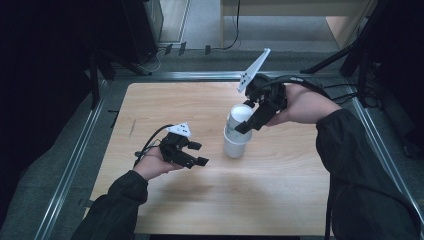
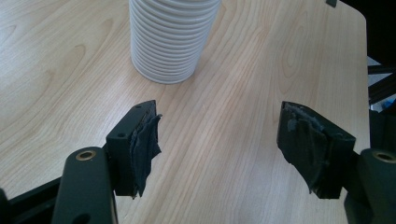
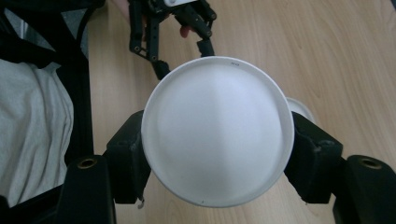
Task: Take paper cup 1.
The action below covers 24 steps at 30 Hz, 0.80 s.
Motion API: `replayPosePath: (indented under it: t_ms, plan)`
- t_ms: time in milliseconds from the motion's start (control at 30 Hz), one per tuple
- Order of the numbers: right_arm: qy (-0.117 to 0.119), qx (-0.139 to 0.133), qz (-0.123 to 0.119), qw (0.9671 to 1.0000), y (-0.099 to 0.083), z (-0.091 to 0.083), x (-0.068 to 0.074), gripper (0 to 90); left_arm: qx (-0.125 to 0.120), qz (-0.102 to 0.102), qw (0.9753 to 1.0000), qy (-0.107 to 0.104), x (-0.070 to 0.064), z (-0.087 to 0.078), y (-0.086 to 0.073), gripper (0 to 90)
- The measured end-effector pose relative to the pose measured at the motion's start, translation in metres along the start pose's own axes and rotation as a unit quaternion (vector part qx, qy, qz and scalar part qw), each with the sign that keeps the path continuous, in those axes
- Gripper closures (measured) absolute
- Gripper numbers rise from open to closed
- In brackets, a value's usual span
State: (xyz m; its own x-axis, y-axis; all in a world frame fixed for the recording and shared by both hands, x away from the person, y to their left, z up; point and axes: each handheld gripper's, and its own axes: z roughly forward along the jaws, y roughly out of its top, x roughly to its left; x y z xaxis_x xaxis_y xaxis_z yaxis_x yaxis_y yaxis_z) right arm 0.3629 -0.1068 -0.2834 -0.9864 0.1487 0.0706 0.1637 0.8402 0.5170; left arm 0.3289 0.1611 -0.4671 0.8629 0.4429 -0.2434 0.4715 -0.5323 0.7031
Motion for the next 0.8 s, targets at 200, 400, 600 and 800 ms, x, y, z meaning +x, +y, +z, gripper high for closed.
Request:
replayPosePath:
  t_ms: [200,400,600,800]
  plan:
    - [0.009,-0.017,-0.009,0.9998,-0.016,0.013,0.01,32.9,-0.002,0.006,1.0,0.007,-0.002,-0.003,-0.001,27.6]
    - [0.025,-0.057,-0.007,0.998,-0.042,0.032,0.016,32.9,-0.006,0.009,0.9999,-0.002,-0.006,-0.008,-0.006,25.5]
    - [0.034,-0.086,0.005,0.9957,-0.058,0.054,0.02,33.0,-0.007,0.009,0.9998,-0.017,-0.012,-0.01,-0.012,23.8]
    - [0.051,-0.115,0.015,0.9919,-0.071,0.079,0.022,33.0,-0.007,0.006,0.9991,-0.041,-0.016,-0.009,-0.015,17.5]
